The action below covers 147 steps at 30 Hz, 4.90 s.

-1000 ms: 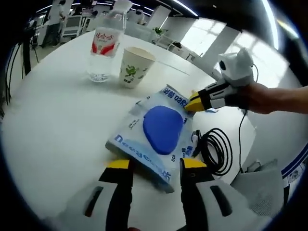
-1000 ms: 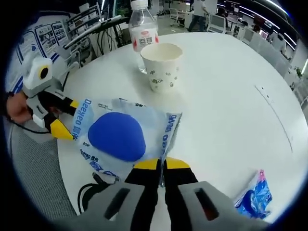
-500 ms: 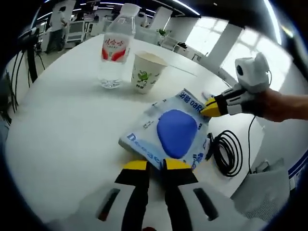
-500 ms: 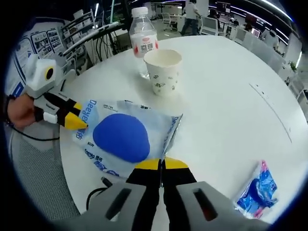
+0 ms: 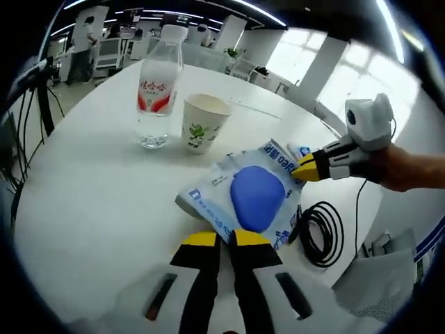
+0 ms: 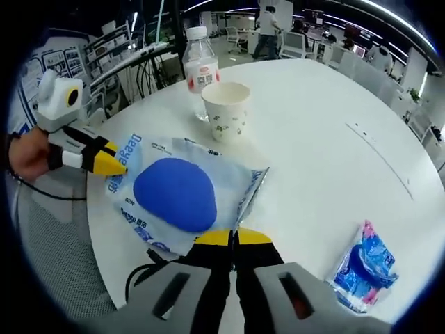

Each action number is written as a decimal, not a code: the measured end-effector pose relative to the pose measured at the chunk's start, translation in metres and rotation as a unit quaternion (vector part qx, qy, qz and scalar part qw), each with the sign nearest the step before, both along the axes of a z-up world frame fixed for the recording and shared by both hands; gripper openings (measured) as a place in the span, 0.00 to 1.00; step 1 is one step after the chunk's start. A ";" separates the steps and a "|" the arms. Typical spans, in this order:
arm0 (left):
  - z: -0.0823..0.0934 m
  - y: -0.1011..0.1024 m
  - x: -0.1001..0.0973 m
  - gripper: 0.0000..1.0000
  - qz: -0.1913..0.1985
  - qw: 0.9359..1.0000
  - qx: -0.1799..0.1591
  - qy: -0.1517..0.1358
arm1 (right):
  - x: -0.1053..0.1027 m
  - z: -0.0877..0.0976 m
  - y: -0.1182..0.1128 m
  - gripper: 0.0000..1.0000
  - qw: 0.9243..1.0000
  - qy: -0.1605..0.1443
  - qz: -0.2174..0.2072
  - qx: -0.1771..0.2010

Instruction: Arrange the tabletop items into an orderly group along one side of the table until the central work area is clear of visible clutter.

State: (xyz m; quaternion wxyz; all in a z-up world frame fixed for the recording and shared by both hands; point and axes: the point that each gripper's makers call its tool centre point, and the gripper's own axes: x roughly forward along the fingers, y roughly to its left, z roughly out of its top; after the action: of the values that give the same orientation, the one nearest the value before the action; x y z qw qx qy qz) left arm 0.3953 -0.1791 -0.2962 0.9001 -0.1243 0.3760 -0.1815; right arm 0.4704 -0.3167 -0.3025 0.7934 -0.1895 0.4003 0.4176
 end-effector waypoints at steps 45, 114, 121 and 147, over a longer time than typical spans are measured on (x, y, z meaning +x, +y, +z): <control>0.053 -0.041 0.016 0.00 -0.098 0.993 0.047 -0.038 | -0.042 0.037 -0.062 0.00 0.988 -0.019 -0.114 0.098; -0.023 -0.066 0.113 0.00 -0.104 0.990 0.089 0.036 | 0.034 -0.016 -0.089 0.00 0.983 0.033 -0.159 0.089; -0.032 -0.066 0.115 0.01 -0.089 0.993 0.057 0.053 | 0.031 -0.025 -0.097 0.01 0.980 0.038 -0.176 0.085; -0.030 -0.050 0.080 0.13 -0.086 0.994 0.001 0.062 | 0.007 -0.026 -0.115 0.11 0.968 0.057 -0.220 0.106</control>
State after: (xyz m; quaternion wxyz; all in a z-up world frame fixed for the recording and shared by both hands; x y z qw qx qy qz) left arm 0.4748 -0.2286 -0.3263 0.8563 -0.1019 0.4404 -0.2499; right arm 0.4776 -0.4316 -0.3287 0.8572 0.0132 0.4301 0.2827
